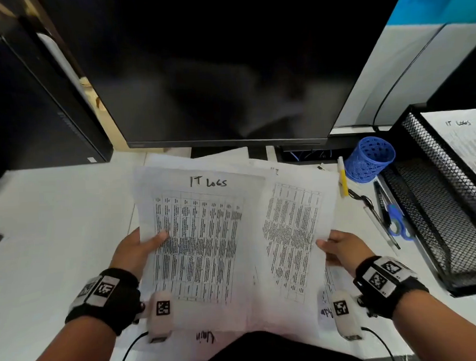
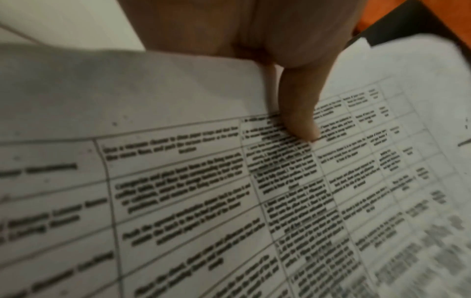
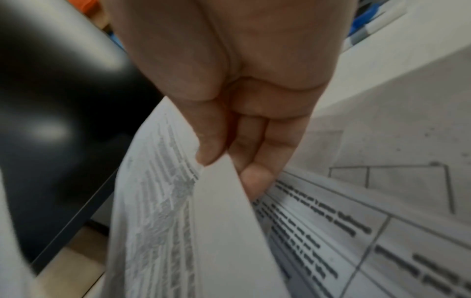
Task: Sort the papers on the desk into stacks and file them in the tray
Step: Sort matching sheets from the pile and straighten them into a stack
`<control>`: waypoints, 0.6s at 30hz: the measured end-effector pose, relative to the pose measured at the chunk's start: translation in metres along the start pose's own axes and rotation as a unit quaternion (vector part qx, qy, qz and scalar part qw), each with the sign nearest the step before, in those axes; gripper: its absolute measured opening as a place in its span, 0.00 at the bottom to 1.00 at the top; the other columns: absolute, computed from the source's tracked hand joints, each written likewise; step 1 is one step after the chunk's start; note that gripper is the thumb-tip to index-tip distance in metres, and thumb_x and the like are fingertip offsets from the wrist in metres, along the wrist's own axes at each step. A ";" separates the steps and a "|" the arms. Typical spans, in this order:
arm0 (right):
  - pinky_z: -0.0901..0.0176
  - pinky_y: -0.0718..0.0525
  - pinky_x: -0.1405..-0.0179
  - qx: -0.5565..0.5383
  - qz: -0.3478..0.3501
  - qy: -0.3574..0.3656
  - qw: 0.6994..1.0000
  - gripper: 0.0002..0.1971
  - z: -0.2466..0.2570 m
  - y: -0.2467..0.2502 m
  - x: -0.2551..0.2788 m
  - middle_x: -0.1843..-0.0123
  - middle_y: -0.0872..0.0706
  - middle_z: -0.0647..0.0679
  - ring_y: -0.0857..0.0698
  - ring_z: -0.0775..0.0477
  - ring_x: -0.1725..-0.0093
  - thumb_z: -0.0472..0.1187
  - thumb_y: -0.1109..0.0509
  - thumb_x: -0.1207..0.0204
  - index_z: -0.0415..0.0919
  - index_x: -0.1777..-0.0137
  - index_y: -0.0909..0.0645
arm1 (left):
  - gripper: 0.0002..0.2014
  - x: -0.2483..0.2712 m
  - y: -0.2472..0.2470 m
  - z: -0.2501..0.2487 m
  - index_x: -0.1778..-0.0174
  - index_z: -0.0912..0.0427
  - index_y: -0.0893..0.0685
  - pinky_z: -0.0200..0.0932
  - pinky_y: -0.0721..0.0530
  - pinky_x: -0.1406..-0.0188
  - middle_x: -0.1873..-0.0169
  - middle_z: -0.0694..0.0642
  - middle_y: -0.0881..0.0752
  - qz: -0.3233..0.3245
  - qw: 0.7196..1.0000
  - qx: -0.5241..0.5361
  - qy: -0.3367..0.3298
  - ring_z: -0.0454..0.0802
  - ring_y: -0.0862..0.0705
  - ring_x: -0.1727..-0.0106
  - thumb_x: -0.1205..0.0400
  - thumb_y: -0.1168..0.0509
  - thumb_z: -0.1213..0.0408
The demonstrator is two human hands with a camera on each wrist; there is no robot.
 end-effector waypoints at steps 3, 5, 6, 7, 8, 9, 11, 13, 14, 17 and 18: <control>0.57 0.19 0.66 0.051 0.047 0.044 0.997 0.08 0.017 -0.020 0.011 0.74 0.18 0.47 0.23 0.48 0.74 0.31 0.32 0.22 0.39 0.61 0.16 | 0.07 -0.006 -0.010 -0.004 0.50 0.48 0.15 0.54 0.21 0.39 0.57 0.46 0.10 0.028 0.999 0.028 0.003 0.52 0.15 0.47 0.23 0.29 0.59; 0.55 0.18 0.62 0.095 0.072 0.064 0.991 0.10 0.023 -0.036 0.018 0.76 0.21 0.49 0.22 0.49 0.74 0.35 0.30 0.23 0.42 0.66 0.17 | 0.21 -0.006 -0.023 -0.004 0.44 0.46 0.17 0.58 0.24 0.33 0.46 0.50 0.12 0.046 0.998 0.032 0.009 0.55 0.17 0.39 0.31 0.25 0.47; 0.56 0.18 0.62 0.108 0.085 0.072 0.988 0.13 0.025 -0.045 0.020 0.78 0.22 0.51 0.21 0.49 0.74 0.36 0.30 0.23 0.46 0.70 0.18 | 0.29 -0.005 -0.030 -0.004 0.41 0.45 0.19 0.60 0.26 0.31 0.42 0.51 0.14 0.057 0.998 0.027 0.009 0.55 0.19 0.36 0.37 0.24 0.41; 0.60 0.18 0.64 0.116 0.097 0.079 0.985 0.17 0.028 -0.055 0.023 0.79 0.22 0.54 0.21 0.50 0.74 0.35 0.30 0.23 0.48 0.73 0.20 | 0.36 -0.002 -0.038 -0.006 0.38 0.45 0.22 0.61 0.27 0.29 0.38 0.51 0.16 0.066 0.997 0.024 0.002 0.54 0.20 0.34 0.41 0.24 0.37; 0.64 0.18 0.67 0.121 0.112 0.085 0.983 0.19 0.031 -0.065 0.027 0.80 0.22 0.55 0.21 0.51 0.75 0.32 0.32 0.22 0.49 0.75 0.21 | 0.39 0.000 -0.044 -0.005 0.35 0.46 0.24 0.60 0.28 0.29 0.36 0.52 0.18 0.070 0.997 0.020 -0.001 0.53 0.21 0.34 0.41 0.23 0.38; 0.66 0.19 0.69 0.125 0.125 0.086 0.980 0.19 0.031 -0.075 0.029 0.79 0.20 0.55 0.20 0.53 0.74 0.29 0.34 0.22 0.49 0.72 0.21 | 0.36 0.005 -0.051 -0.008 0.34 0.48 0.27 0.57 0.29 0.28 0.35 0.52 0.19 0.071 0.997 0.016 -0.003 0.52 0.22 0.34 0.36 0.22 0.43; 0.64 0.17 0.66 0.131 0.147 0.088 0.977 0.15 0.032 -0.088 0.031 0.70 0.14 0.51 0.18 0.52 0.69 0.27 0.37 0.22 0.45 0.63 0.17 | 0.27 0.011 -0.058 0.000 0.34 0.46 0.31 0.49 0.30 0.30 0.39 0.46 0.22 0.080 0.997 -0.017 0.000 0.49 0.24 0.36 0.26 0.26 0.58; 0.55 0.17 0.55 0.150 0.101 0.101 0.978 0.10 0.030 -0.078 0.017 0.59 0.12 0.46 0.17 0.48 0.59 0.32 0.37 0.22 0.44 0.54 0.15 | 0.25 0.021 -0.061 0.012 0.38 0.49 0.23 0.51 0.28 0.31 0.43 0.46 0.18 0.112 0.992 -0.053 0.016 0.50 0.21 0.38 0.30 0.23 0.56; 0.53 0.18 0.49 0.146 0.047 0.105 0.982 0.09 0.031 -0.064 0.008 0.53 0.12 0.47 0.17 0.48 0.53 0.35 0.35 0.22 0.46 0.50 0.15 | 0.28 0.026 -0.061 0.018 0.42 0.53 0.17 0.55 0.26 0.31 0.44 0.49 0.14 0.130 0.990 -0.043 0.029 0.53 0.17 0.39 0.37 0.20 0.51; 0.62 0.25 0.45 0.139 -0.078 0.085 0.984 0.16 0.033 -0.027 -0.005 0.41 0.15 0.47 0.19 0.48 0.45 0.37 0.33 0.22 0.45 0.34 0.20 | 0.37 0.035 -0.056 0.033 0.54 0.54 0.10 0.59 0.22 0.35 0.52 0.54 0.09 0.150 0.988 -0.007 0.042 0.55 0.12 0.45 0.57 0.17 0.40; 0.64 0.25 0.47 0.154 -0.078 0.083 0.981 0.17 0.033 -0.027 -0.009 0.41 0.15 0.46 0.19 0.48 0.46 0.38 0.32 0.23 0.44 0.33 0.21 | 0.39 0.035 -0.054 0.038 0.54 0.54 0.09 0.59 0.23 0.34 0.53 0.55 0.09 0.149 0.988 0.005 0.047 0.55 0.12 0.45 0.60 0.17 0.39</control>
Point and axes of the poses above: each hand's wrist, its own x-axis away from the middle knuckle, its own y-axis out of the back of the hand, z = x × y, the point moved 10 cm from there along -x, towards the middle knuckle
